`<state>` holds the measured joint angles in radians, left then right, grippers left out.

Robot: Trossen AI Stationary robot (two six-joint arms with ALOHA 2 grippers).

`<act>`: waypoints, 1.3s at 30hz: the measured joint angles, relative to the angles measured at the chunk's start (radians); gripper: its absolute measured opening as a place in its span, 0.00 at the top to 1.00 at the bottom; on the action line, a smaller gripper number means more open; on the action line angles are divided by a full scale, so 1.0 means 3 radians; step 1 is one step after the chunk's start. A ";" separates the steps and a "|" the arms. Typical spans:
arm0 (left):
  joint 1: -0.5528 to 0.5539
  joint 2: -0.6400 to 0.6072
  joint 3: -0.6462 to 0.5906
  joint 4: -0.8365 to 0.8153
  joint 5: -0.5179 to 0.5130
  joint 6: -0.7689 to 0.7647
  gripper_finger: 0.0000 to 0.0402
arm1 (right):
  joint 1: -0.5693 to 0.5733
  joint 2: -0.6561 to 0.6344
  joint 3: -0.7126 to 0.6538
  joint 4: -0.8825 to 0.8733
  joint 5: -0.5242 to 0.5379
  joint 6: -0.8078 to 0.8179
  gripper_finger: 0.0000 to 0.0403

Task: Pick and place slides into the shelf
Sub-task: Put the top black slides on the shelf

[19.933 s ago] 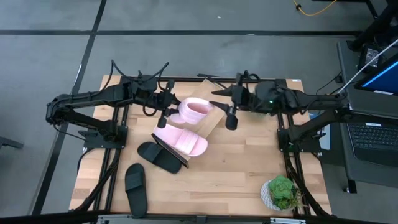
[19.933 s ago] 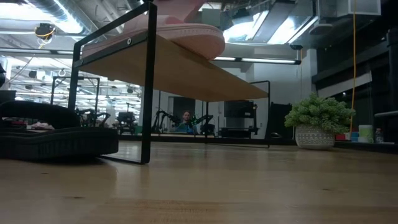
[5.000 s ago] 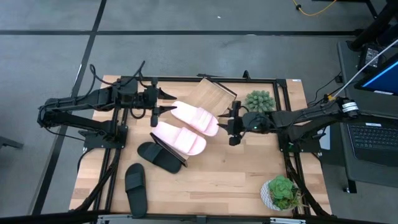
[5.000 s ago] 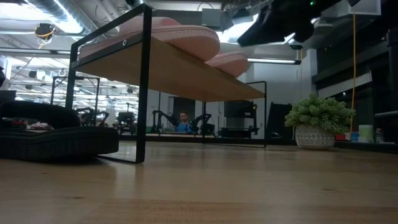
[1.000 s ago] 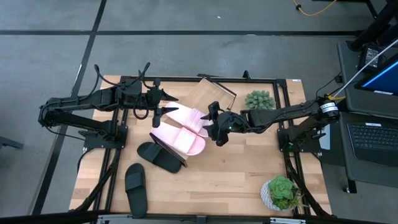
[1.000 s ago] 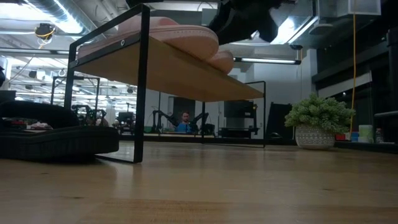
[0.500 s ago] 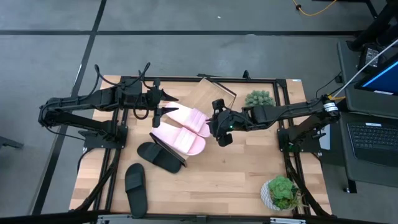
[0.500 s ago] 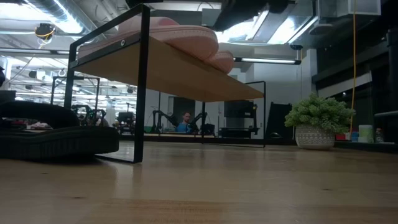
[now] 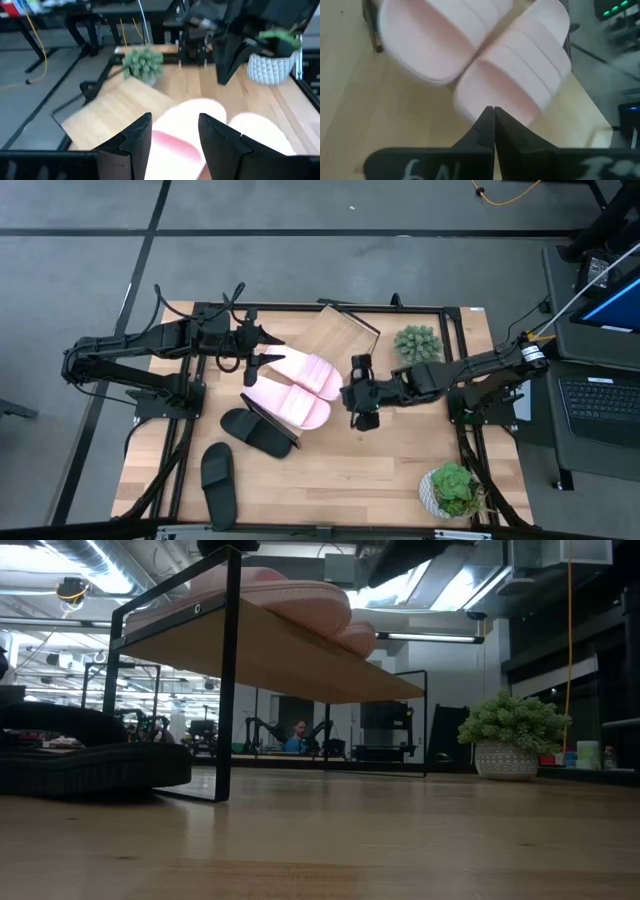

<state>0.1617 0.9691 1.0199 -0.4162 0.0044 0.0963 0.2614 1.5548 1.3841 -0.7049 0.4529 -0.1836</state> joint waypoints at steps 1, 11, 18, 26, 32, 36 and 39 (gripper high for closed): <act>-0.0010 -0.0001 0.0000 -0.0058 0.0008 0.0005 0.62 | 0.0047 -0.0013 -0.0044 0.0022 0.0082 0.0044 0.99; -0.0398 -0.0001 0.0000 -0.0244 0.0004 -0.0066 0.62 | 0.0457 -0.0158 -0.0744 0.0666 0.0428 0.0452 0.99; -0.0853 -0.0003 0.0001 -0.0432 -0.0510 -0.0451 0.62 | 0.0541 -0.0184 -0.1048 0.0981 0.0438 0.0644 1.00; -0.1465 0.0016 0.0001 -0.0618 -0.0863 -0.1051 0.62 | 0.0603 -0.0224 -0.1205 0.1201 0.0443 0.0781 1.00; -0.1980 0.0098 0.0001 -0.0546 -0.1157 -0.1440 0.62 | 0.0727 -0.0225 -0.1551 0.1490 0.0438 0.1073 0.99; -0.2266 0.0251 0.0001 -0.0545 -0.1451 -0.1737 0.62 | 0.0806 -0.0259 -0.1915 0.1843 0.0435 0.1199 0.99; -0.2443 0.0413 0.0001 -0.0531 -0.1566 -0.2041 0.62 | 0.0829 -0.0362 -0.2153 0.2140 0.0435 0.1207 0.99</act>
<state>-0.5712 1.0932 1.0203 -0.5754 -0.4655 -0.5161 0.5100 1.4461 0.7383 -0.0629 0.5833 0.1784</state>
